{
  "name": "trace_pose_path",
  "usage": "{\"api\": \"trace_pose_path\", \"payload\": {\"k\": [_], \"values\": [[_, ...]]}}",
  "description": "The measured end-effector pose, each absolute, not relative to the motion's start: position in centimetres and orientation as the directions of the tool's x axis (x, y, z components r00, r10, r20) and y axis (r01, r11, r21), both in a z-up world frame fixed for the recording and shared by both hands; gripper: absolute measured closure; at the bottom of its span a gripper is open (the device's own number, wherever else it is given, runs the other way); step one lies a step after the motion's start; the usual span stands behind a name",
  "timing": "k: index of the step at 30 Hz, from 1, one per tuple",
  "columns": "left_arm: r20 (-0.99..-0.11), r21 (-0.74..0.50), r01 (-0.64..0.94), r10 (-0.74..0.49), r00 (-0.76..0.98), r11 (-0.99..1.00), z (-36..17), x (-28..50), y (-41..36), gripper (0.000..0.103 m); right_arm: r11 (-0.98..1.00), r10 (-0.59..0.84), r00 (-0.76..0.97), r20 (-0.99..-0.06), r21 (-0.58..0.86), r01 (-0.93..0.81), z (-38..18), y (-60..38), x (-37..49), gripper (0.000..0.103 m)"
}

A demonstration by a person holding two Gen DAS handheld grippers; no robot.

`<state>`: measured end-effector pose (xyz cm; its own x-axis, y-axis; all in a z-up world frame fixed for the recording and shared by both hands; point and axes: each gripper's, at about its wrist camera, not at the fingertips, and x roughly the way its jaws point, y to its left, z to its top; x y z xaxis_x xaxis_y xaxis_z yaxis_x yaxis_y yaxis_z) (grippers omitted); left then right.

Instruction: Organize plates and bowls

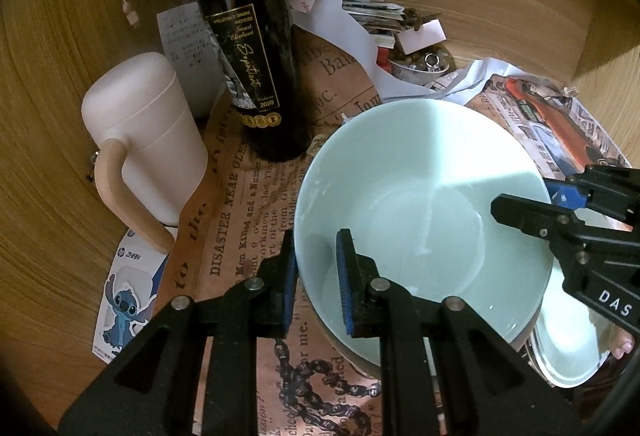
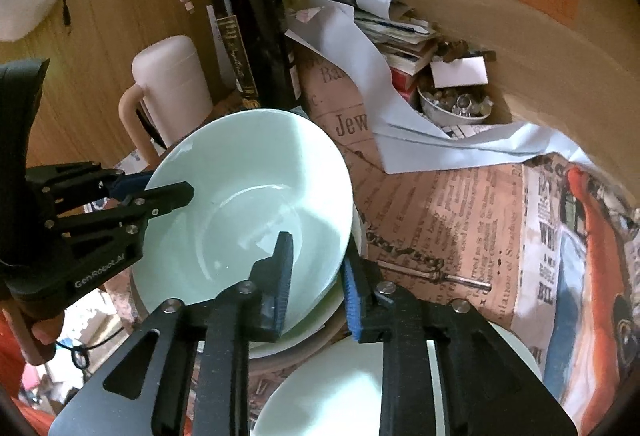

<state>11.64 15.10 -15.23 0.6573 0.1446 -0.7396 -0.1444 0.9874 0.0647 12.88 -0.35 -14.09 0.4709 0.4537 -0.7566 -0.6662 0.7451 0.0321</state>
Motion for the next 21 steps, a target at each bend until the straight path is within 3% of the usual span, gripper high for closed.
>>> {"api": "trace_pose_path", "payload": {"k": [3,7,9,13,15,17,21], "values": [[-0.746,0.044,-0.139,0.125,0.654,0.989,-15.1,11.6,15.2,0.082,0.742,0.452,0.48,-0.752,0.018,-0.67,-13.9,-0.2,12.7,0.07],[-0.738,0.027,-0.128,0.106,0.667,0.991,-14.5,11.0,15.3,0.076,0.759,0.444,0.55,-0.707,-0.03,-0.65,-12.9,-0.6,12.2,0.052],[-0.72,0.019,-0.126,0.101,0.687,0.992,-13.9,10.6,15.3,0.058,0.762,0.452,0.567,-0.689,-0.031,-0.646,-12.1,-0.9,12.2,0.046],[-0.681,0.015,-0.129,0.105,0.725,0.991,-12.6,9.8,15.4,0.046,0.772,0.463,0.579,-0.671,-0.016,-0.635,-11.1,-1.6,12.5,0.034],[-0.668,0.008,-0.127,0.1,0.737,0.992,-12.2,9.5,15.5,0.031,0.777,0.465,0.576,-0.672,-0.002,-0.63,-11.0,-1.9,12.9,0.031],[-0.658,-0.002,-0.125,0.093,0.748,0.992,-11.9,9.2,15.7,0.024,0.78,0.46,0.564,-0.685,0.009,-0.625,-11.1,-2.1,13.4,0.029],[-0.671,-0.014,-0.127,0.084,0.737,0.992,-12.4,9.3,16.2,0.02,0.779,0.455,0.511,-0.729,0.048,-0.625,-12.2,-2.3,14.6,0.029]]}}
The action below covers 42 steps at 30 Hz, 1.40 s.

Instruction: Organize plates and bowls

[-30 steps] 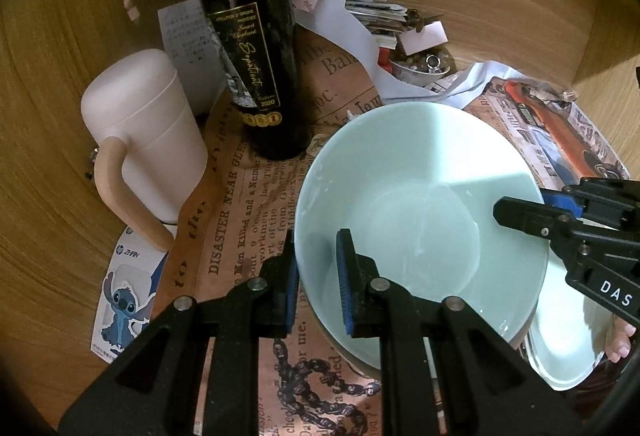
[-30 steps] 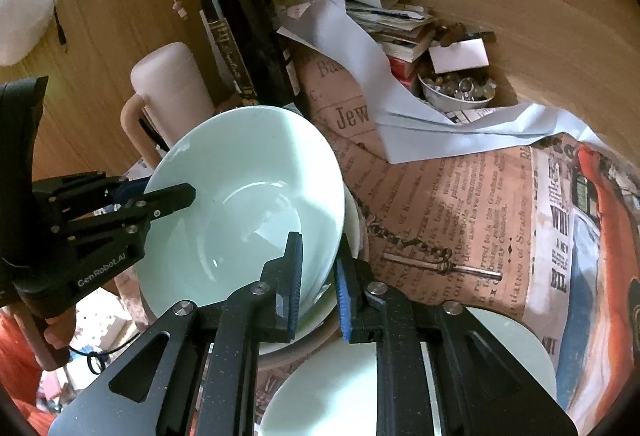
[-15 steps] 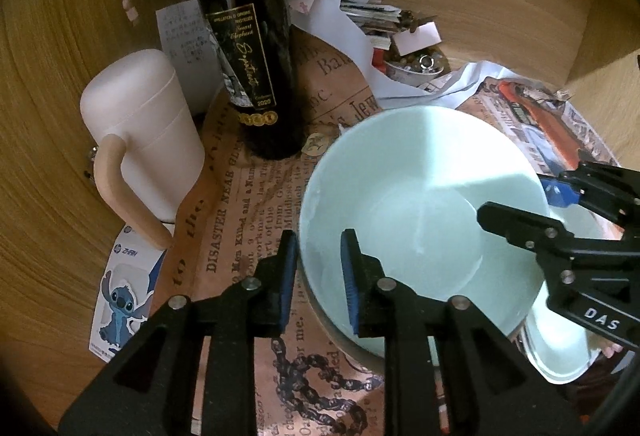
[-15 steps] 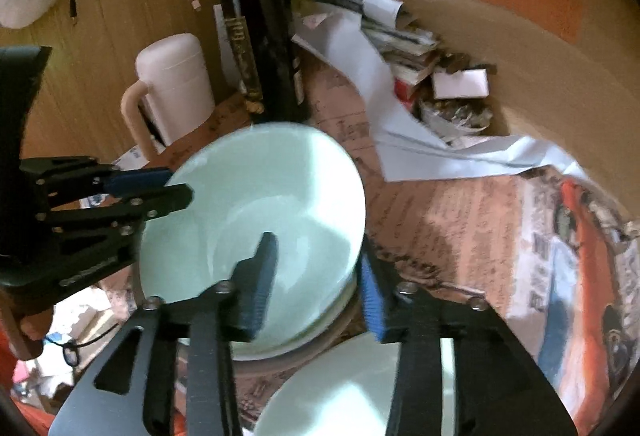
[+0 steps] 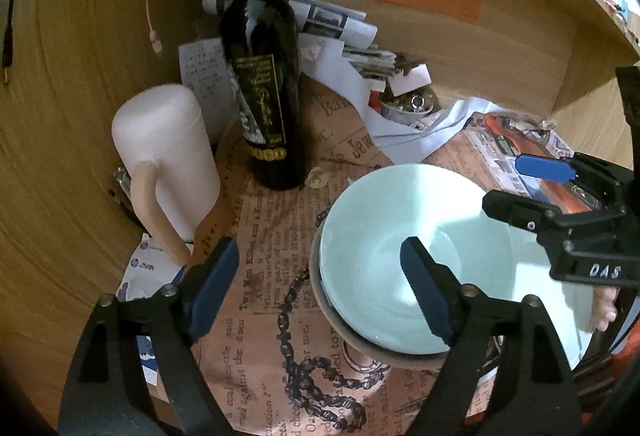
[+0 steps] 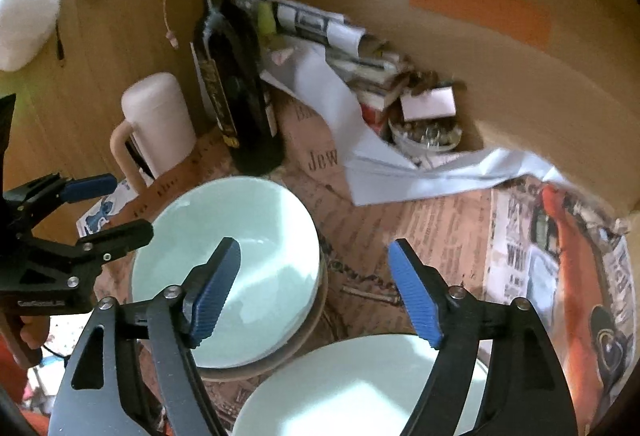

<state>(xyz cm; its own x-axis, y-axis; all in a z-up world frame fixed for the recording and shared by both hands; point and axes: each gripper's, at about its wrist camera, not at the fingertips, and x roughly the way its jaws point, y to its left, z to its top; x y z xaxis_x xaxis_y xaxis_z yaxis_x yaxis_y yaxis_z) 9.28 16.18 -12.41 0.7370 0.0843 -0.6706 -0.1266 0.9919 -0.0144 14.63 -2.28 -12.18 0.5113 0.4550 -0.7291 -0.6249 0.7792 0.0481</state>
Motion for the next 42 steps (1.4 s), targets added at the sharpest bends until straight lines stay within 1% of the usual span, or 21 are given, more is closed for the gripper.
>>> {"api": "trace_pose_path", "payload": {"k": [3,10,18,22,23,25,26,27,28,30,31,35,36,39,42], "values": [[-0.695,-0.038,-0.13,0.067,0.716,0.991,-13.3,9.4,16.6,0.019,0.774,0.449,0.463,-0.764,0.074,-0.629,-13.2,-2.3,15.4,0.029],[-0.751,-0.128,-0.142,-0.002,0.661,0.982,-15.8,10.3,17.7,0.019,0.764,0.445,0.37,-0.816,0.129,-0.633,-15.0,-2.2,16.5,0.029],[-0.772,-0.185,-0.114,-0.073,0.631,0.976,-17.2,11.0,17.6,0.02,0.746,0.449,0.297,-0.843,0.171,-0.644,-16.3,-1.4,16.9,0.029],[-0.774,-0.192,-0.094,-0.092,0.627,0.977,-17.4,11.2,17.3,0.02,0.743,0.44,0.271,-0.856,0.178,-0.645,-17.0,-1.2,17.1,0.03],[-0.773,-0.196,-0.092,-0.096,0.627,0.976,-17.4,11.2,17.3,0.021,0.744,0.44,0.268,-0.857,0.181,-0.643,-17.1,-1.2,17.1,0.031],[-0.775,-0.2,-0.087,-0.103,0.623,0.976,-17.5,11.4,17.3,0.028,0.743,0.443,0.253,-0.86,0.194,-0.641,-17.3,-1.1,17.2,0.037],[-0.777,-0.202,-0.084,-0.108,0.62,0.976,-17.6,11.4,17.3,0.035,0.741,0.446,0.238,-0.863,0.206,-0.639,-17.5,-1.1,17.4,0.039],[-0.781,-0.205,-0.08,-0.113,0.614,0.976,-17.7,11.5,17.3,0.039,0.74,0.448,0.226,-0.865,0.217,-0.636,-17.7,-1.1,17.5,0.042],[-0.784,-0.208,-0.078,-0.119,0.609,0.975,-17.8,11.6,17.3,0.04,0.739,0.45,0.211,-0.868,0.229,-0.634,-17.9,-1.1,17.6,0.047],[-0.791,-0.22,-0.073,-0.134,0.597,0.973,-18.2,11.8,17.2,0.047,0.734,0.465,0.186,-0.866,0.259,-0.628,-18.1,-1.2,17.8,0.052],[-0.791,-0.233,-0.068,-0.148,0.593,0.97,-18.4,11.9,17.2,0.048,0.733,0.468,0.179,-0.865,0.268,-0.625,-18.2,-1.3,17.9,0.053],[-0.791,-0.272,-0.048,-0.195,0.58,0.961,-18.5,12.0,17.2,0.059,0.724,0.491,0.152,-0.858,0.304,-0.62,-18.2,-1.3,17.9,0.061],[-0.792,-0.276,-0.04,-0.204,0.576,0.96,-18.6,12.1,17.1,0.06,0.719,0.495,0.147,-0.856,0.308,-0.623,-18.1,-1.3,17.7,0.067],[-0.798,-0.239,-0.046,-0.169,0.579,0.97,-18.5,12.0,16.5,0.06,0.728,0.487,0.163,-0.858,0.296,-0.618,-18.0,-1.2,17.5,0.067],[-0.798,-0.238,-0.054,-0.163,0.58,0.97,-18.5,12.0,16.5,0.06,0.737,0.484,0.169,-0.858,0.296,-0.608,-18.1,-1.0,17.5,0.068]]}}
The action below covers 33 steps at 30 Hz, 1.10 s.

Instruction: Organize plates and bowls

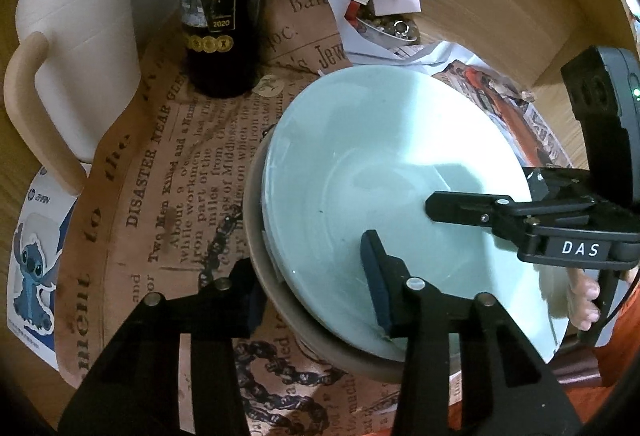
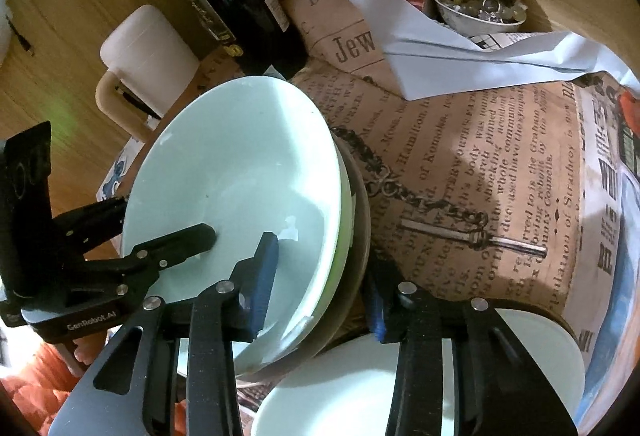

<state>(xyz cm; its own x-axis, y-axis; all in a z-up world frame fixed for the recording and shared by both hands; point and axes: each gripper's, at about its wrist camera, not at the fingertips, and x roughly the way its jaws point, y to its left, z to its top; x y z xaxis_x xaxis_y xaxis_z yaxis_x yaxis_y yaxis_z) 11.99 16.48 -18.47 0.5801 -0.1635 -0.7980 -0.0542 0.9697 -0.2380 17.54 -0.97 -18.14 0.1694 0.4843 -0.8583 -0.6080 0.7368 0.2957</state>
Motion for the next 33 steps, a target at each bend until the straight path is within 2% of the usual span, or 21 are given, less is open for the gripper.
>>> {"api": "trace_pose_path", "payload": {"k": [12,18,33], "values": [[-0.804,-0.22,-0.104,-0.12,0.582,0.97,-18.1,11.9,16.2,0.06,0.749,0.494,0.205,-0.845,0.294,-0.594,-17.4,-1.9,17.1,0.072],[-0.786,-0.169,-0.105,-0.07,0.614,0.98,-17.3,11.7,15.6,0.06,0.751,0.512,0.233,-0.827,0.3,-0.588,-16.5,-2.3,17.0,0.073],[-0.743,-0.156,-0.089,-0.057,0.667,0.984,-15.3,11.5,14.0,0.06,0.757,0.548,0.305,-0.779,0.307,-0.577,-14.1,-4.3,16.2,0.075]]}}
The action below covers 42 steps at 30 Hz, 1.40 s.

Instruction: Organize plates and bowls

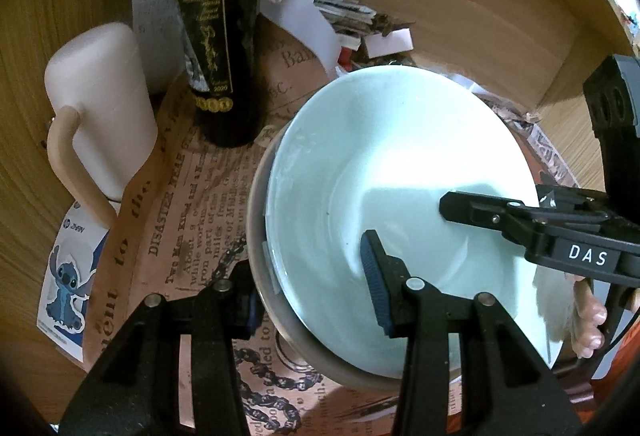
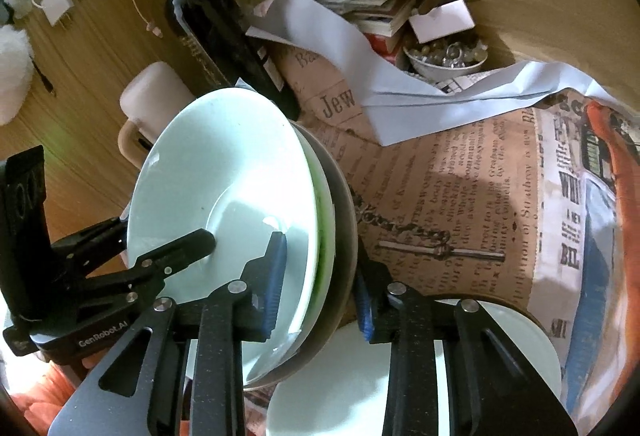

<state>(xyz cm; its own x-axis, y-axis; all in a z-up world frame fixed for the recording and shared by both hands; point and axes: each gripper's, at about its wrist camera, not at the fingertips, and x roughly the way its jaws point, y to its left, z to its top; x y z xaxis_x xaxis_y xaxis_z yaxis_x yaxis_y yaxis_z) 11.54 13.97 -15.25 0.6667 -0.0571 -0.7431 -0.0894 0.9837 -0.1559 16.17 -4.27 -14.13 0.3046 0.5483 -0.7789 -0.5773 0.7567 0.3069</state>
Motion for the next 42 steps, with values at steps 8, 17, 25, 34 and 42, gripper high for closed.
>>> {"api": "trace_pose_path", "payload": {"k": [8,17,25,34,42], "values": [[-0.726,-0.142,-0.066,-0.059,0.685,0.988,-14.4,11.1,12.5,0.061,0.766,0.555,0.333,-0.762,0.31,-0.564,-13.2,-6.4,15.4,0.076],[-0.711,-0.128,-0.018,-0.079,0.699,0.992,-13.7,10.4,10.7,0.061,0.784,0.547,0.372,-0.75,0.303,-0.542,-12.3,-9.1,14.4,0.076],[-0.708,-0.122,0.027,-0.106,0.699,0.992,-13.5,10.1,8.9,0.061,0.805,0.534,0.402,-0.744,0.303,-0.509,-12.0,-11.3,13.6,0.077],[-0.714,-0.118,0.066,-0.131,0.687,0.991,-13.3,9.8,6.7,0.061,0.82,0.525,0.423,-0.738,0.305,-0.484,-11.8,-13.6,12.7,0.077],[-0.72,-0.125,0.088,-0.152,0.677,0.988,-13.4,9.8,5.2,0.061,0.83,0.516,0.434,-0.738,0.307,-0.466,-12.0,-15.5,12.2,0.078]]}}
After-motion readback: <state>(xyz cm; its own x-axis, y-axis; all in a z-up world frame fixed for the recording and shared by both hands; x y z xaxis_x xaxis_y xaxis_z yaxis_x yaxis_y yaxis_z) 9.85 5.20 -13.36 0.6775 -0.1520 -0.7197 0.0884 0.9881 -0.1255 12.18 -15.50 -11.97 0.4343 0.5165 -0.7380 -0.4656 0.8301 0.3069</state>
